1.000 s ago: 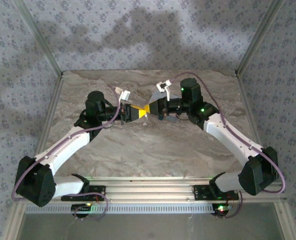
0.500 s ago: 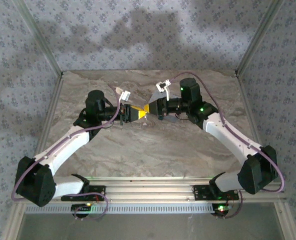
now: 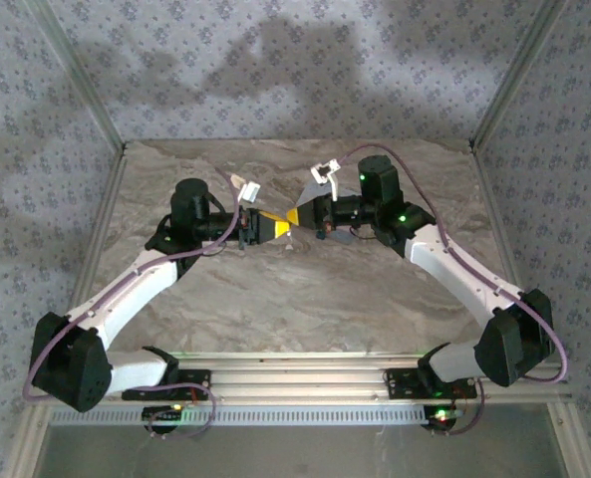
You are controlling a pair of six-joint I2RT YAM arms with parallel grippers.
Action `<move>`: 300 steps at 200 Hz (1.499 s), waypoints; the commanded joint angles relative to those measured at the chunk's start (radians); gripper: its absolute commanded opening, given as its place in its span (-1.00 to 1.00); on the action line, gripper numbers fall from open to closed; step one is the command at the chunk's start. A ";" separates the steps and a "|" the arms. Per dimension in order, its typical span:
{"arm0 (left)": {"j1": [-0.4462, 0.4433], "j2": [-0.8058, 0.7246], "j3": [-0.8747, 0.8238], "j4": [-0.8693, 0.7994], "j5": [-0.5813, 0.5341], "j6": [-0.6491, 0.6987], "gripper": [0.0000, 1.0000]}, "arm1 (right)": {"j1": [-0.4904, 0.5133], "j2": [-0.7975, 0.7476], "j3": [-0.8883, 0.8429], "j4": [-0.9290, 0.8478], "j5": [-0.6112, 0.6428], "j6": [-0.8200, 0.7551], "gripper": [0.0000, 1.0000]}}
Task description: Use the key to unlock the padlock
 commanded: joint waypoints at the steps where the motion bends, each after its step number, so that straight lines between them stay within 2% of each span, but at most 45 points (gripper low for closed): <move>1: 0.013 -0.034 0.024 -0.024 0.005 0.024 -1.00 | 0.004 -0.006 0.020 0.012 0.023 -0.014 -1.00; 13: 0.016 -0.040 0.021 -0.023 -0.002 0.020 -1.00 | 0.009 -0.012 0.020 0.017 0.040 -0.020 -1.00; 18: 0.017 -0.043 0.021 -0.022 -0.005 0.018 -0.94 | 0.012 -0.015 0.020 0.020 0.049 -0.021 -1.00; 23: 0.017 -0.045 0.021 -0.021 -0.009 0.016 -0.73 | 0.013 -0.017 0.017 0.024 0.057 -0.024 -1.00; 31: 0.017 -0.050 0.022 -0.025 -0.023 0.007 -0.26 | 0.019 -0.024 0.013 0.028 0.072 -0.029 -1.00; 37: 0.019 -0.052 0.022 -0.026 -0.038 -0.003 -0.08 | 0.022 -0.027 0.011 0.031 0.086 -0.032 -1.00; 49: 0.022 -0.059 0.017 -0.015 -0.053 -0.019 0.05 | 0.029 -0.035 0.008 0.038 0.106 -0.037 -1.00; 65: 0.022 -0.069 -0.006 0.052 -0.050 -0.057 0.10 | 0.038 -0.040 0.004 0.058 0.123 -0.035 -1.00; 104: 0.018 -0.060 -0.058 0.244 -0.042 -0.158 0.09 | 0.056 -0.041 -0.002 0.101 0.137 -0.023 -1.00; 141: 0.019 -0.036 -0.089 0.382 -0.037 -0.237 -0.10 | 0.064 -0.046 -0.008 0.122 0.143 -0.011 -1.00; 216: 0.017 -0.037 -0.096 0.386 -0.032 -0.239 -0.47 | 0.069 -0.061 -0.032 0.153 0.162 0.006 -1.00; 269: 0.012 -0.022 -0.088 0.378 -0.035 -0.232 -0.48 | 0.069 -0.064 -0.038 0.165 0.163 0.009 -1.00; 300: 0.009 -0.004 -0.074 0.375 -0.026 -0.234 -0.56 | 0.069 -0.064 -0.037 0.170 0.162 0.011 -1.00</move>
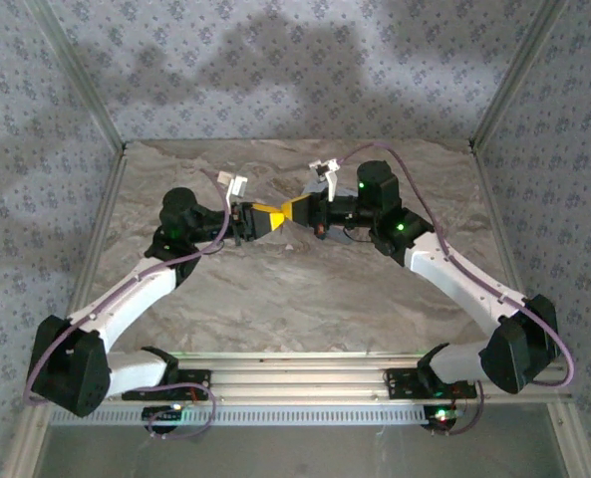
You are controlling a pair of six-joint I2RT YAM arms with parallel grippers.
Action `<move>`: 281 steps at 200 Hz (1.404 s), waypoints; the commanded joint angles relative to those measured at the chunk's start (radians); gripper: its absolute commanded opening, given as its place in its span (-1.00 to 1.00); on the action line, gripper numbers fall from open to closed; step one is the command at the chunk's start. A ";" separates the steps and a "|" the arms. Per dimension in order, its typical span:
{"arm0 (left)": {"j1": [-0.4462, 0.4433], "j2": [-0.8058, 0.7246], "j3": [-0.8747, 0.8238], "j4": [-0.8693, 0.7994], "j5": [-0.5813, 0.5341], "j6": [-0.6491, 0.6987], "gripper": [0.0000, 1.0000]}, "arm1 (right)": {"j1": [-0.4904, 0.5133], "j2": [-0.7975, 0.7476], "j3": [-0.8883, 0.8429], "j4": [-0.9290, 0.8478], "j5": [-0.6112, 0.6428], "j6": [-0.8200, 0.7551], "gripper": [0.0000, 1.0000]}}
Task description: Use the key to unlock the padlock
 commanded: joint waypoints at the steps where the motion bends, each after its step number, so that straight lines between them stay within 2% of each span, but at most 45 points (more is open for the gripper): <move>1: -0.008 0.015 0.027 0.035 0.018 0.007 -0.56 | 0.006 -0.023 -0.001 0.032 0.004 0.009 -1.00; 36: -0.008 0.020 0.032 0.033 0.018 0.007 -0.66 | 0.006 -0.020 -0.001 0.036 0.005 0.012 -1.00; 76: -0.008 0.017 0.029 0.035 0.013 0.010 -1.00 | 0.006 -0.019 -0.006 0.042 0.001 0.013 -1.00; 135: -0.004 0.004 0.024 0.010 0.009 0.029 -1.00 | 0.005 -0.019 -0.024 0.051 0.017 0.028 -1.00; 156: 0.005 -0.010 0.038 -0.113 -0.002 0.101 -1.00 | -0.006 -0.034 -0.023 0.024 0.052 0.036 -0.43; 169: 0.011 -0.030 0.047 -0.223 -0.024 0.171 -1.00 | -0.019 -0.052 -0.022 -0.004 0.081 0.041 -0.17; 176: 0.016 -0.038 0.050 -0.278 -0.036 0.205 -1.00 | -0.028 -0.062 -0.022 -0.028 0.107 0.042 -0.10; 191: 0.030 -0.057 0.061 -0.395 -0.073 0.273 -1.00 | -0.045 -0.086 -0.024 -0.104 0.183 0.042 0.00; 223: 0.036 -0.046 0.130 -0.658 -0.208 0.431 -1.00 | -0.101 -0.104 -0.057 -0.337 0.441 0.091 0.19; 234: 0.035 -0.023 0.158 -0.723 -0.277 0.464 -1.00 | -0.148 -0.098 -0.087 -0.406 0.483 0.163 0.19; 252: 0.038 0.029 0.199 -0.786 -0.383 0.491 -1.00 | -0.215 -0.087 -0.144 -0.407 0.498 0.203 0.18; 281: 0.043 0.141 0.255 -0.832 -0.499 0.486 -1.00 | -0.175 -0.071 -0.171 -0.459 0.655 0.180 0.13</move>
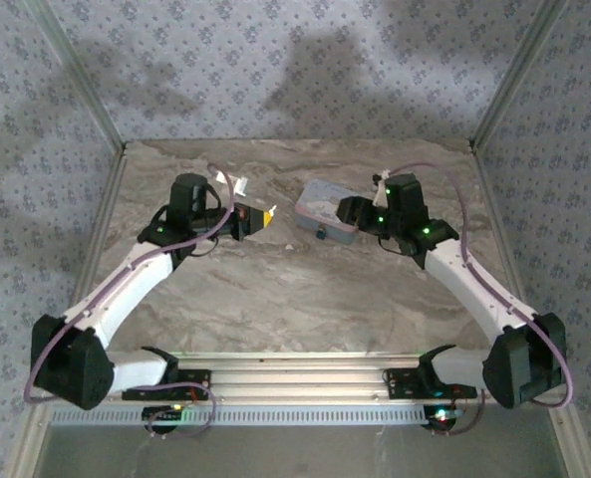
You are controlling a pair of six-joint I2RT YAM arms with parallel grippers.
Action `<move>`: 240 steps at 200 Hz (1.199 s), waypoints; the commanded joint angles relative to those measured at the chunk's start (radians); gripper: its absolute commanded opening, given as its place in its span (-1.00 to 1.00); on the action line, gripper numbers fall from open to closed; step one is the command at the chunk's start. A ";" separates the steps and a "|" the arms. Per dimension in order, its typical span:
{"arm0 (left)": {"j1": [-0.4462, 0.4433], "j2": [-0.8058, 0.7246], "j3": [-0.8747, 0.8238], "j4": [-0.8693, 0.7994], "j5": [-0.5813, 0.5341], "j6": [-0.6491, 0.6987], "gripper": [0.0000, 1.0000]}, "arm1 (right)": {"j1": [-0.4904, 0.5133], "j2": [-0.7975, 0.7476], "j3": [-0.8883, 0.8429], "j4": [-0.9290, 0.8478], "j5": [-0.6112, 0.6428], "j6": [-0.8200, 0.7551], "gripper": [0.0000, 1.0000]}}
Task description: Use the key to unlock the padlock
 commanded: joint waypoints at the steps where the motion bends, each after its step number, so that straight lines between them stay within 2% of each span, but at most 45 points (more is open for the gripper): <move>1: 0.010 0.085 0.052 -0.119 -0.148 0.046 -1.00 | 0.044 0.007 -0.015 -0.097 0.164 0.025 0.12; 37: 0.037 0.219 0.104 -0.070 -0.166 0.017 -1.00 | 0.186 0.108 0.001 -0.098 0.372 0.018 0.10; 70: 0.061 0.365 0.229 -0.063 -0.195 0.007 -1.00 | 0.256 0.256 0.055 -0.050 0.435 0.030 0.08; 127: 0.075 0.595 0.406 -0.062 -0.182 -0.011 -1.00 | 0.364 0.521 0.214 -0.076 0.632 0.108 0.06; 176: 0.075 0.753 0.535 -0.069 -0.109 -0.005 -1.00 | 0.373 0.648 0.314 -0.082 0.711 0.153 0.03; 210: 0.053 0.805 0.528 -0.012 -0.054 -0.032 -1.00 | 0.364 0.665 0.305 -0.070 0.762 0.173 0.00; 240: 0.016 0.805 0.494 0.031 -0.040 -0.033 -1.00 | 0.339 0.666 0.276 -0.044 0.750 0.177 0.00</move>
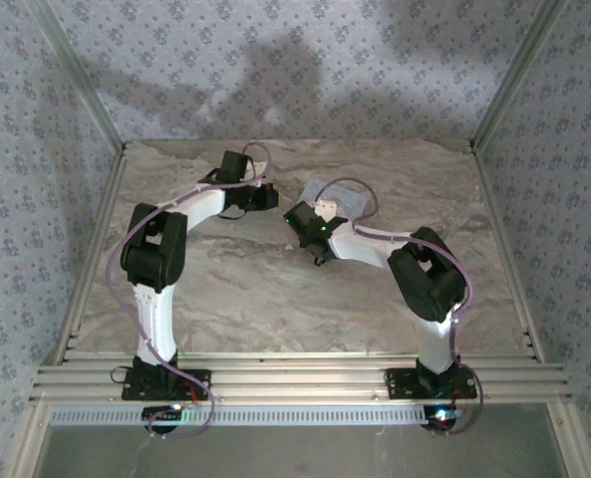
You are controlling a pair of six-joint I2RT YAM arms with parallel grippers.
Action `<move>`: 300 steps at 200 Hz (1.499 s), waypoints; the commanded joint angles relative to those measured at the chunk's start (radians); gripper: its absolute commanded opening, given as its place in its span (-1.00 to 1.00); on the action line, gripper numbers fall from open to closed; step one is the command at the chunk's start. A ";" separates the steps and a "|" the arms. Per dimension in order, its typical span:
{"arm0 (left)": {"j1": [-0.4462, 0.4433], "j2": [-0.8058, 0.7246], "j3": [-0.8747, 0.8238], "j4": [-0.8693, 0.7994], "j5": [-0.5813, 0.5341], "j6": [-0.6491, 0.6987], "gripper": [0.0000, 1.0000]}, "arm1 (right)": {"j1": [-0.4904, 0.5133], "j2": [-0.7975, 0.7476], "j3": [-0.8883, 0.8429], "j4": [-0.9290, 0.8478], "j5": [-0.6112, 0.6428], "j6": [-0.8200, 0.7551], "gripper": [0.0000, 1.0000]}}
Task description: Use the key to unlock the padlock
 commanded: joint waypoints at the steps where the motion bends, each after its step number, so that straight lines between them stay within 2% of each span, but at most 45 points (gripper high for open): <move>1: -0.036 -0.004 -0.014 0.057 0.055 -0.010 -1.00 | -0.023 0.012 -0.010 0.012 0.039 0.032 0.00; 79: -0.102 -0.084 -0.144 0.124 0.046 -0.020 -1.00 | -0.041 0.004 -0.055 0.056 -0.015 0.026 -0.04; 150: -0.104 -0.151 -0.229 0.141 0.029 -0.010 -1.00 | -0.071 -0.010 -0.130 0.097 -0.046 0.015 -0.06; 259: -0.092 -0.170 -0.260 0.137 0.030 0.007 -1.00 | -0.068 0.039 -0.071 0.117 -0.022 -0.023 -0.06; 300: -0.082 -0.173 -0.267 0.132 0.038 0.014 -1.00 | -0.061 0.064 -0.011 0.104 -0.016 -0.031 0.01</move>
